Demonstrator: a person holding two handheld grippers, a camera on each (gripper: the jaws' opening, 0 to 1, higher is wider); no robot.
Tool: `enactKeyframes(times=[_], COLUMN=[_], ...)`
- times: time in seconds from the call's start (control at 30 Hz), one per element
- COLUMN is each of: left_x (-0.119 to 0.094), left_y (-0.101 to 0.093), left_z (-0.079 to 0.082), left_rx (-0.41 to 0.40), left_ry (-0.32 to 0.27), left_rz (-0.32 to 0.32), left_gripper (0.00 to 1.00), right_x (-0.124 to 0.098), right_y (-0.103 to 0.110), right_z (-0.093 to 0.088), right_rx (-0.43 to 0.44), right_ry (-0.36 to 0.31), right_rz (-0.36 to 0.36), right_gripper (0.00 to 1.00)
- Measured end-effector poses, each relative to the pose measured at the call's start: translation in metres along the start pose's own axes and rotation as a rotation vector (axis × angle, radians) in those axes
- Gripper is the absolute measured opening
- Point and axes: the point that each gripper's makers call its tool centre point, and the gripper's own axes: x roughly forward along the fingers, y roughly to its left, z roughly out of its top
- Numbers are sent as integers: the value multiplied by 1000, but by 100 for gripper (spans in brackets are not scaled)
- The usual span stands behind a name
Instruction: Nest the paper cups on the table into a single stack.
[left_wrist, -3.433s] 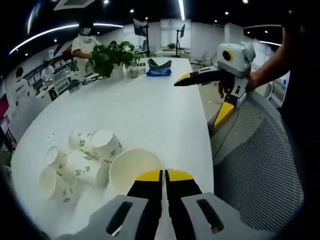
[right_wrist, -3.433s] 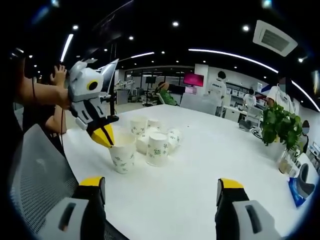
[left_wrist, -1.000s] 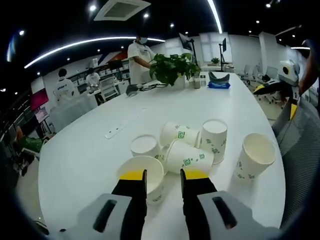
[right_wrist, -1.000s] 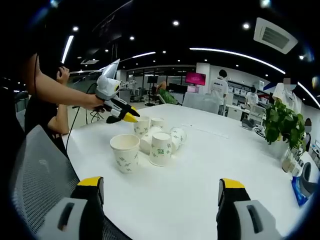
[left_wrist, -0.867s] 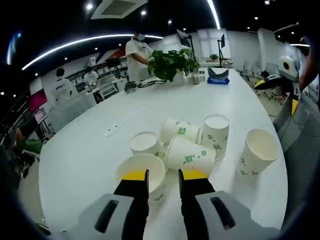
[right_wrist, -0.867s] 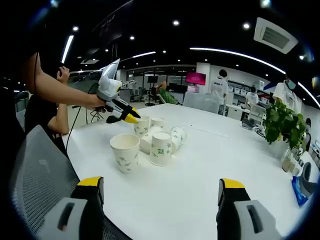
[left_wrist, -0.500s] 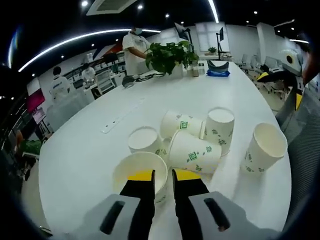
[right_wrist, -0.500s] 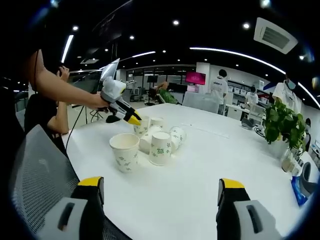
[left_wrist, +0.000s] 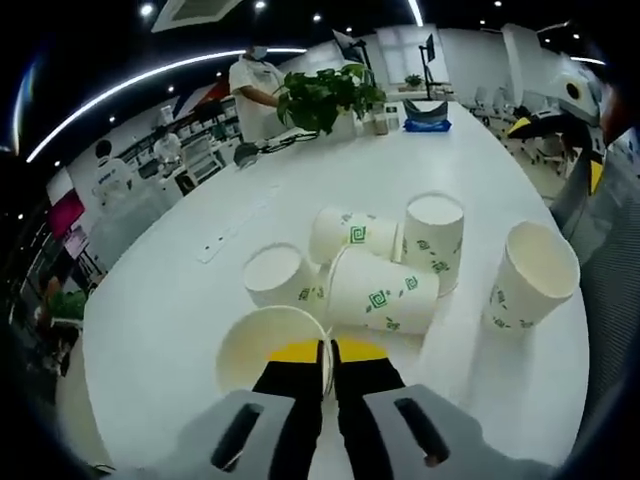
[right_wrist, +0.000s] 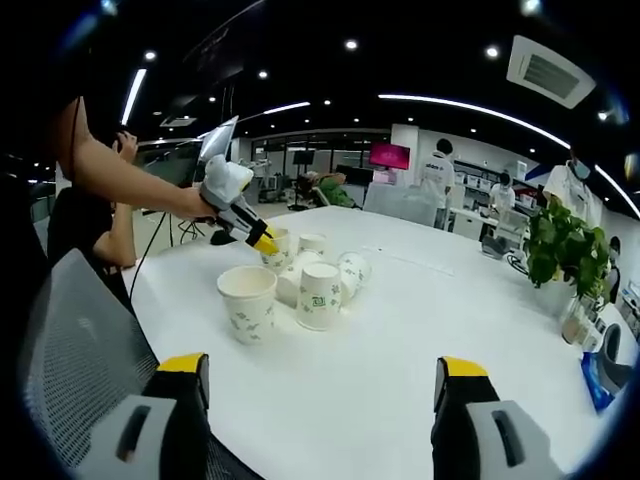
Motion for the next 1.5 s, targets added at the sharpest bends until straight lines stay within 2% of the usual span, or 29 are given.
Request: enactKeyframes(times=[0.37,0.57,0.93,1.13,1.37,1.5], left_x=[-23,-35,-73,-91,-99,-98], left_y=[-9,-20,-47,-75,-106,-119], left_z=[11,19,57,84,107,113], left_rx=[-36,-74,-75,-66,-19,2], left_ry=[6,24,19,1,-18,-27], left_rz=[6,-16,-76,-135,-194,-212], left_gripper=[0,0,0,0,0,0], right_x=[1,0,1,0,0,0], right_y=[3,4,5,6,5,5], right_z=[0,2,2,3,3,5], right_rx=[-3,1,-3,-5,-6,-7], right_ry=[4,-8,-10,-12,-16,-22], right_rz=[14,21,28,28,27,24], right_gripper=[95,96,96,96,96,96])
